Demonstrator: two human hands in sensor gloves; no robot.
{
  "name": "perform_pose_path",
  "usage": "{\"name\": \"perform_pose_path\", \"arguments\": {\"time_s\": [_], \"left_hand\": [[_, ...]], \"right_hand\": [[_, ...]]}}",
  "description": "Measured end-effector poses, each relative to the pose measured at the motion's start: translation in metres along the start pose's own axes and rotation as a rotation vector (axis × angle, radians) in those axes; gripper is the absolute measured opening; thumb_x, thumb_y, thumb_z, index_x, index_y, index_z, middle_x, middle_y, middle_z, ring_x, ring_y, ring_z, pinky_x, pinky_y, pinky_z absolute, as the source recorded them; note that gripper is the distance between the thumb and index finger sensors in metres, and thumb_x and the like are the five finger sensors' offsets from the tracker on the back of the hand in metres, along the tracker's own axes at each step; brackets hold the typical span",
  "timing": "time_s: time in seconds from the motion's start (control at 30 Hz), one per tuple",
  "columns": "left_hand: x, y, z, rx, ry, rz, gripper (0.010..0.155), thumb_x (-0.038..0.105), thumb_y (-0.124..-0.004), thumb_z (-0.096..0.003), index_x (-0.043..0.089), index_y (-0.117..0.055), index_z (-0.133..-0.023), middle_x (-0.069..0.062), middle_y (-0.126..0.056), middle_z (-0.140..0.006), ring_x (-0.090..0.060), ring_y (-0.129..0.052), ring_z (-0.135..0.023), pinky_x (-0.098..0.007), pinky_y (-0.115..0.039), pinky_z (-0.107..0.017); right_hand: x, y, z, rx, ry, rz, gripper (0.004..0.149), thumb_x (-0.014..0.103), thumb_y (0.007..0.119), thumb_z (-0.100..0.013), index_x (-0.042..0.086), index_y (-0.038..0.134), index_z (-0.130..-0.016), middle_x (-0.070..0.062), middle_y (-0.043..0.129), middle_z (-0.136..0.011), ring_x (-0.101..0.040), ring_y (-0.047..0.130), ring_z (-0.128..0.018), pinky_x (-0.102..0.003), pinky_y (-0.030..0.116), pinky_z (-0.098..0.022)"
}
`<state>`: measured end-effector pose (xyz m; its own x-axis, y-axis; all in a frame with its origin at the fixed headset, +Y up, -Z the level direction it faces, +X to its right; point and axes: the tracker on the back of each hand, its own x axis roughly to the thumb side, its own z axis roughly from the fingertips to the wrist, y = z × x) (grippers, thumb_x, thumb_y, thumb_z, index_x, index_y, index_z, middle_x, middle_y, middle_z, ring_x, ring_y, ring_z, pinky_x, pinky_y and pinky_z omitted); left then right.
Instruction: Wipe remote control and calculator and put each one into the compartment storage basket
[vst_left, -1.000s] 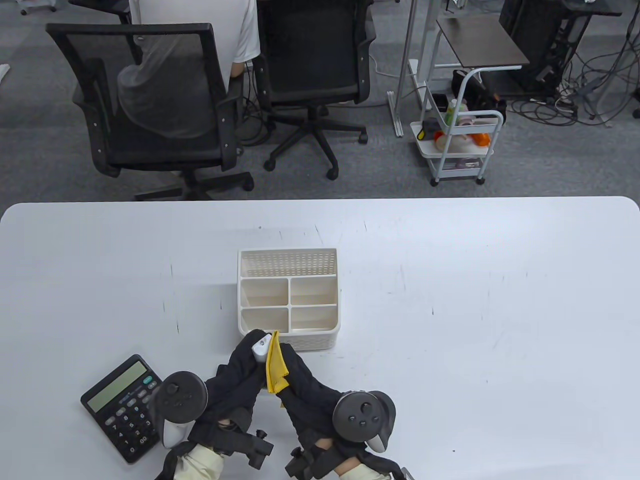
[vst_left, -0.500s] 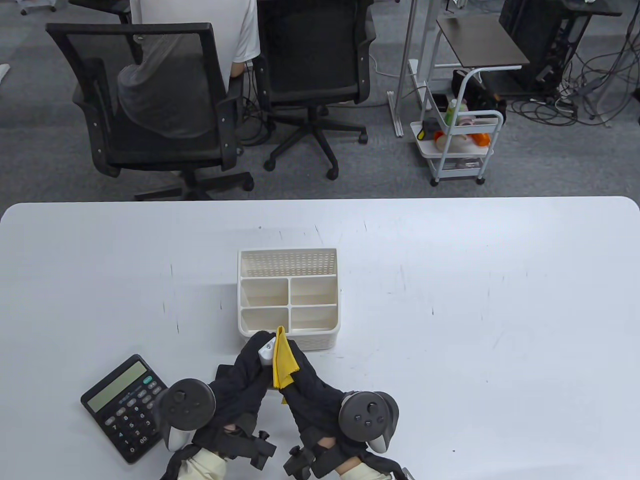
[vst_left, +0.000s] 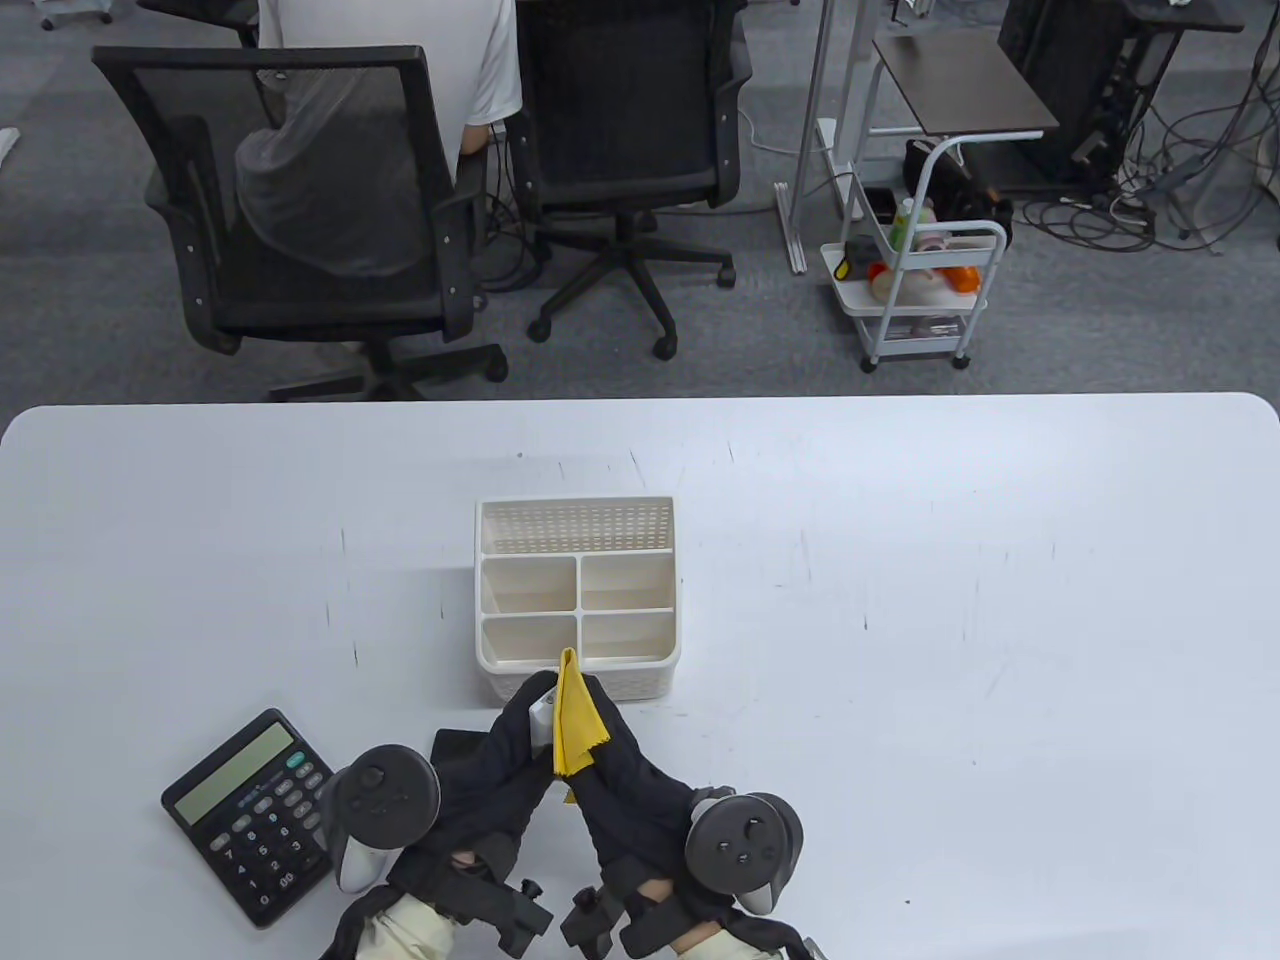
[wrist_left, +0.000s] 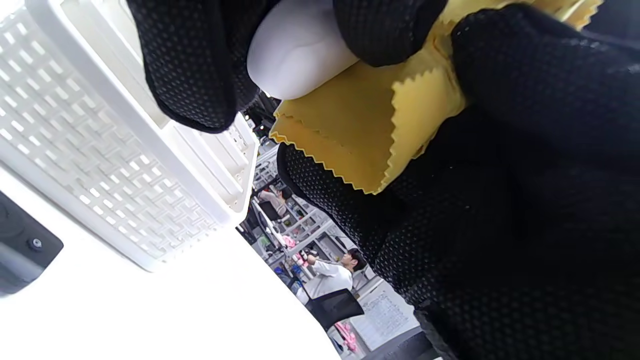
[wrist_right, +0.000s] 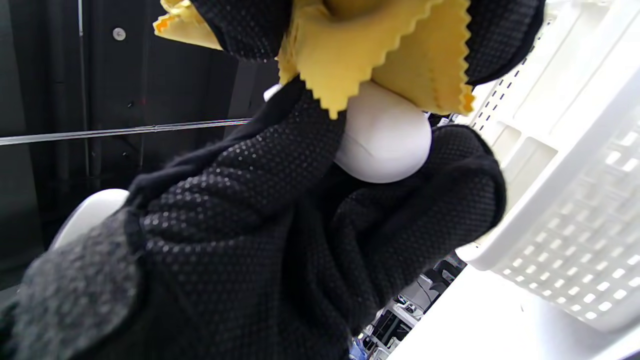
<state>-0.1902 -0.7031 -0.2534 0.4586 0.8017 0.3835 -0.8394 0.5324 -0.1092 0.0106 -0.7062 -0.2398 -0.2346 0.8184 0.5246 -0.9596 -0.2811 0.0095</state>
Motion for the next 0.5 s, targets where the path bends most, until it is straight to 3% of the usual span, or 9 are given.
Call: {"name": "perform_pose_path", "arguments": {"time_s": [0.3, 0.4, 0.5], "left_hand": [[-0.0053, 0.0044, 0.0014, 0.054, 0.027, -0.007, 0.061, 0.030, -0.072, -0.0546, 0.029, -0.045, -0.109, -0.010, -0.065, -0.110, -0.046, -0.085, -0.089, -0.044, -0.090, -0.060], [-0.0049, 0.0038, 0.0019, 0.042, 0.044, -0.023, 0.061, 0.034, -0.071, -0.0556, 0.035, -0.042, -0.109, -0.005, -0.064, -0.112, -0.052, -0.084, -0.087, -0.048, -0.090, -0.058], [-0.0033, 0.0001, 0.0008, -0.001, 0.038, -0.039, 0.061, 0.034, -0.071, -0.0557, 0.034, -0.043, -0.110, -0.007, -0.067, -0.110, -0.045, -0.092, -0.085, -0.043, -0.093, -0.055]], "right_hand": [[0.0002, 0.0068, 0.0017, 0.058, 0.019, -0.002, 0.058, 0.018, 0.068, -0.057, -0.002, 0.050, -0.108, -0.035, 0.061, -0.105, -0.052, 0.072, -0.087, -0.063, 0.070, -0.056], [0.0025, 0.0055, 0.0018, 0.039, 0.002, -0.005, 0.057, 0.018, 0.068, -0.057, 0.000, 0.050, -0.108, -0.033, 0.060, -0.106, -0.052, 0.071, -0.088, -0.064, 0.070, -0.056], [0.0022, 0.0019, 0.0017, -0.003, -0.003, -0.019, 0.057, 0.019, 0.068, -0.057, 0.002, 0.051, -0.109, -0.032, 0.059, -0.107, -0.052, 0.070, -0.089, -0.064, 0.069, -0.057]]}}
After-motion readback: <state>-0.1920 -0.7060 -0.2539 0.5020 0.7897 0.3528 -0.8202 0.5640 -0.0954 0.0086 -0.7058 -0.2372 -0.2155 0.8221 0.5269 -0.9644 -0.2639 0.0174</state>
